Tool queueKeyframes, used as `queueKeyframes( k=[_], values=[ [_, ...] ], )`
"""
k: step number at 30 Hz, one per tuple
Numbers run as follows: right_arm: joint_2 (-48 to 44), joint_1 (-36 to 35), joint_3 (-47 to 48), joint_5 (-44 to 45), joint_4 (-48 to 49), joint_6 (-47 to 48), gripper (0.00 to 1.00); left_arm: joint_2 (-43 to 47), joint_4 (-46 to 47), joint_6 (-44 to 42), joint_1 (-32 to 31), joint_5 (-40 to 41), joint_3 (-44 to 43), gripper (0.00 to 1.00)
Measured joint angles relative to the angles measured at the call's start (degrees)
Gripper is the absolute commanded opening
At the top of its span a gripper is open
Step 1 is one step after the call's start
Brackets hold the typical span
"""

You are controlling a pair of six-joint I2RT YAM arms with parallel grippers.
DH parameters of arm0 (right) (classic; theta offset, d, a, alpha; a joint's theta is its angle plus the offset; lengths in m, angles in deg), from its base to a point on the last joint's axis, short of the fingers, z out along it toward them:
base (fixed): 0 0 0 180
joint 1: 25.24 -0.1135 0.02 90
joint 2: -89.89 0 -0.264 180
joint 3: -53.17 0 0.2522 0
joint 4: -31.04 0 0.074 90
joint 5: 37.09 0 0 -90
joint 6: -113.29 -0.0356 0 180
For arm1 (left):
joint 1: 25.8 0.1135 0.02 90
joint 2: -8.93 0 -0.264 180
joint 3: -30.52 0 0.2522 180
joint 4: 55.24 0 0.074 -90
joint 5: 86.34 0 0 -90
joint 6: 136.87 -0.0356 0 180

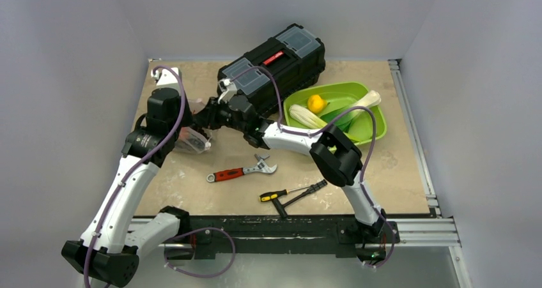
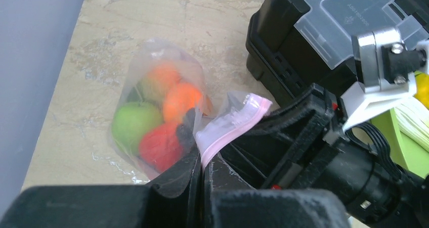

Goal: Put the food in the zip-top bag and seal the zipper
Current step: Place the fake fruit in the zipper food storage bag.

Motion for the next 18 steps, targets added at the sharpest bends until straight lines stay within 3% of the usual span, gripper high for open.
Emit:
queueKeyframes(
  k=[2,5,9,18],
  values=[
    [1.64,0.00,3.63,0.33,-2.60,1.09,0.45,0.02,0.00,0.00,0.00,0.02,0.00,0.00],
    [2.38,-0.07,5.60,0.81,-5.66,2.56,0.54,0.02,-0.02,0.00,0.00,0.02,0.00,0.00],
    [0.42,-0.42,3.80,0.57,-9.51,4.24,0.57,-0.02,-0.37,0.00,0.00,-0.22,0.02,0.00],
    [-15.02,-0.68,-5.57,1.70,-19.39,12.48,0.64,-0.02,-0.46,0.00,-0.20,-0.81,0.02,0.00]
  ],
)
